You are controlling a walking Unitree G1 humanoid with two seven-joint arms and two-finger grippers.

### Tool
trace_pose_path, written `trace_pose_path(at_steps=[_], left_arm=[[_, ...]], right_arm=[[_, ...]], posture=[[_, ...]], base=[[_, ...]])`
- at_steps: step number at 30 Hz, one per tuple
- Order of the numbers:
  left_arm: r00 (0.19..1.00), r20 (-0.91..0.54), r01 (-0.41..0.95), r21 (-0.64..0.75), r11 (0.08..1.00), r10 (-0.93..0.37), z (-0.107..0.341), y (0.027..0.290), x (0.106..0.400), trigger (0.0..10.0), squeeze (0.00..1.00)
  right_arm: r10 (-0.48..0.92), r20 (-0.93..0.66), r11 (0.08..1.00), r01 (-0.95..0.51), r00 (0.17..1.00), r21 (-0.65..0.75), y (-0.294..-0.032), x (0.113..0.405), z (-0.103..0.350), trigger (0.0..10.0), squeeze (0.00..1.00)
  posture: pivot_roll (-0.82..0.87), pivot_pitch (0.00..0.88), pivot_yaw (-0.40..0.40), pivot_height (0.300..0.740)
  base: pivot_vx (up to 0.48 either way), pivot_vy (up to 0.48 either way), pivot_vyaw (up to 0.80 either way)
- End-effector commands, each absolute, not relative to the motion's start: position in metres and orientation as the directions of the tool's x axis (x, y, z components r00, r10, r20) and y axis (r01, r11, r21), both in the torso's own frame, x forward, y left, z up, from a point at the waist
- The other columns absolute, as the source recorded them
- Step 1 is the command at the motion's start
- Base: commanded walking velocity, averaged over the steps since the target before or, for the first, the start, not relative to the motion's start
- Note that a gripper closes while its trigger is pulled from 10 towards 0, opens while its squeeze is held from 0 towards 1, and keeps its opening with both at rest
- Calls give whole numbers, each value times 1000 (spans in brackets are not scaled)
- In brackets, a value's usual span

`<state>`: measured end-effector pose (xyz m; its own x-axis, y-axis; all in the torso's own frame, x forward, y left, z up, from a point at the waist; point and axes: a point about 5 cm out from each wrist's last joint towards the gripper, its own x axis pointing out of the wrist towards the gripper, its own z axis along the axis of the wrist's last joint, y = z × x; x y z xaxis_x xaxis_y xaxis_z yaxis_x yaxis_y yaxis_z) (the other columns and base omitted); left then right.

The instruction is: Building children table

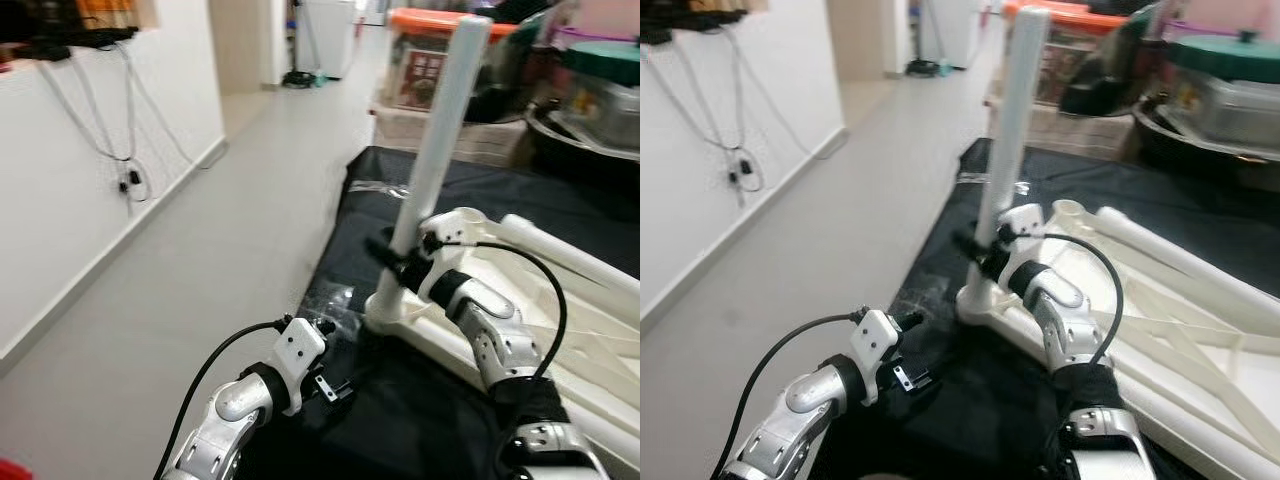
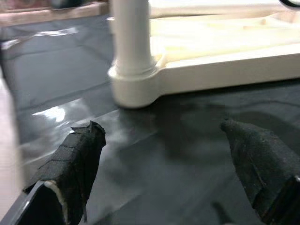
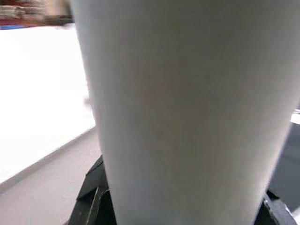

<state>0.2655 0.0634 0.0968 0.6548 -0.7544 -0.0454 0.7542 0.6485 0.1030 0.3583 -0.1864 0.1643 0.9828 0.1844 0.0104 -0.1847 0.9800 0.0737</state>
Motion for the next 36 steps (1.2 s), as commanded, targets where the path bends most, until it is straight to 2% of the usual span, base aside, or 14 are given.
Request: trace_pose_path(at_steps=[1,3,6,13,14,15,19,20,22,25,26,27,28,36], left_arm=[[650,-50,759,98,644,-759,96,62,265,10000,0],[649,-50,760,97,643,-759,96,62,265,10000,0],[650,-51,759,97,644,-759,96,62,265,10000,0],[652,-50,757,97,646,-757,97,63,265,10000,0],[652,-50,757,97,646,-757,97,63,265,10000,0],[652,-50,757,96,646,-756,97,63,265,10000,0],[653,-50,756,95,648,-755,96,63,265,10000,0],[653,-50,756,94,648,-755,97,63,265,10000,0],[653,-50,756,94,648,-755,97,63,265,10000,0],[653,-50,757,94,647,-756,97,63,265,10000,0],[652,-49,757,93,647,-756,97,62,265,10000,0],[652,-49,757,93,647,-756,97,62,265,10000,0],[652,-49,757,93,647,-757,98,62,266,10000,0],[650,-51,759,95,644,-758,97,62,266,10000,0]], right_arm=[[-107,-68,990,113,992,87,-217,349,149,0,0],[-400,-78,910,406,913,86,-226,331,142,0,0],[-549,-104,819,558,830,131,-219,314,136,0,0],[-590,-107,775,599,800,201,-192,314,137,0,0],[-540,-74,813,542,838,213,-184,319,140,10000,0],[-482,-21,854,474,876,216,-176,323,144,10000,1000],[-352,82,919,328,932,219,-165,329,152,10000,1000],[-291,113,938,260,950,227,-167,331,155,10000,0],[-258,130,947,224,957,230,-169,331,157,10000,0],[-26,129,976,-2,991,218,-175,336,158,10000,0],[185,102,962,-201,977,187,-179,337,158,10000,0],[185,102,962,-201,977,187,-179,337,158,10000,0],[378,59,912,-383,924,147,-180,336,158,10000,0],[711,-42,702,-705,702,102,-175,337,165,10000,0]], posture=[[186,0,-71,740],[184,0,-74,740],[188,0,-73,740],[188,0,-73,740],[188,0,-73,740],[188,0,-73,740],[188,0,-73,740],[188,0,-73,740],[188,0,-73,740],[187,0,-71,740],[187,0,-71,740],[187,0,-71,740],[187,0,-74,740],[187,0,-74,740]], base=[[0,0,0],[0,0,0],[0,0,0],[0,0,0],[0,0,0],[0,0,0],[0,0,0],[0,0,0],[0,0,0],[0,0,0],[0,0,0],[0,0,0],[0,0,0],[0,0,0]])
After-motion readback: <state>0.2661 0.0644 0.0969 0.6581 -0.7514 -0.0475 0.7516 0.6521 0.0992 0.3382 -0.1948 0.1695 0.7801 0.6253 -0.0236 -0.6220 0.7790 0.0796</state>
